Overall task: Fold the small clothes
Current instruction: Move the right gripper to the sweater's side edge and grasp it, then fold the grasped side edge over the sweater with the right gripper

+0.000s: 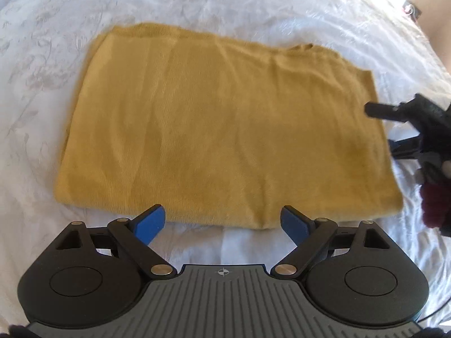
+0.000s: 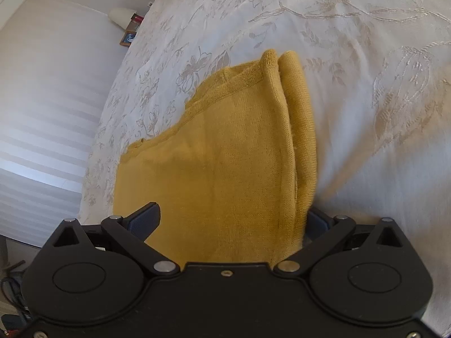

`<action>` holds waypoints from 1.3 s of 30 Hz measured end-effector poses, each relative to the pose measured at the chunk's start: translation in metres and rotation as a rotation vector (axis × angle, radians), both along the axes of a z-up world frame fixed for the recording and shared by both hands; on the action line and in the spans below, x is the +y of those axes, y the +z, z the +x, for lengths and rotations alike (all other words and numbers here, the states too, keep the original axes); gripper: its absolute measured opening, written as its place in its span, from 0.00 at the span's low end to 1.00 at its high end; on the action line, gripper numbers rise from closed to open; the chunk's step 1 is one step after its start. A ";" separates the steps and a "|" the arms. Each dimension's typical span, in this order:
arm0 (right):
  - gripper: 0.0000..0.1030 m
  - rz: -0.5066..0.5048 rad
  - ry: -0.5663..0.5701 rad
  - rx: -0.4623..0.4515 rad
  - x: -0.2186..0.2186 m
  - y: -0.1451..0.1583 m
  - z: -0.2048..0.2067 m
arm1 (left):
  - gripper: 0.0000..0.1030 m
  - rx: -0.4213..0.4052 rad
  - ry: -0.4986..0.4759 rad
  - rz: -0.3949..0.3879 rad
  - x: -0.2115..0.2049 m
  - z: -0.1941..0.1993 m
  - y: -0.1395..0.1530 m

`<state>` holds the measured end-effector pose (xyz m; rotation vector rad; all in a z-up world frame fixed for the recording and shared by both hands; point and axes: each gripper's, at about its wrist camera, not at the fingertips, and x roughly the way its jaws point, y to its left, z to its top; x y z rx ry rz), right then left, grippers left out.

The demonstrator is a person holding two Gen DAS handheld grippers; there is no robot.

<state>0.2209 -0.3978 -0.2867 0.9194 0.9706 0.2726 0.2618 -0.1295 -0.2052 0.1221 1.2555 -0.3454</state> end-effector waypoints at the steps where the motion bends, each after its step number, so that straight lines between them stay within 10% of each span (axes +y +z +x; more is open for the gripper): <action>1: 1.00 -0.005 0.002 -0.003 0.001 0.000 -0.001 | 0.87 -0.028 -0.016 0.004 -0.004 0.004 0.006; 13: 1.00 -0.034 0.000 -0.011 0.005 0.003 0.001 | 0.87 -0.125 0.010 0.104 -0.065 0.122 -0.031; 23: 0.92 -0.023 -0.014 -0.002 -0.002 0.004 -0.009 | 0.95 -0.077 0.017 0.149 -0.061 0.132 -0.051; 34: 0.29 -0.054 -0.067 0.078 -0.012 0.010 -0.024 | 0.92 -0.137 0.100 0.088 -0.003 0.052 0.011; 39: 0.22 -0.123 -0.054 0.080 0.004 0.040 -0.015 | 0.92 -0.114 0.104 0.098 0.025 0.030 0.015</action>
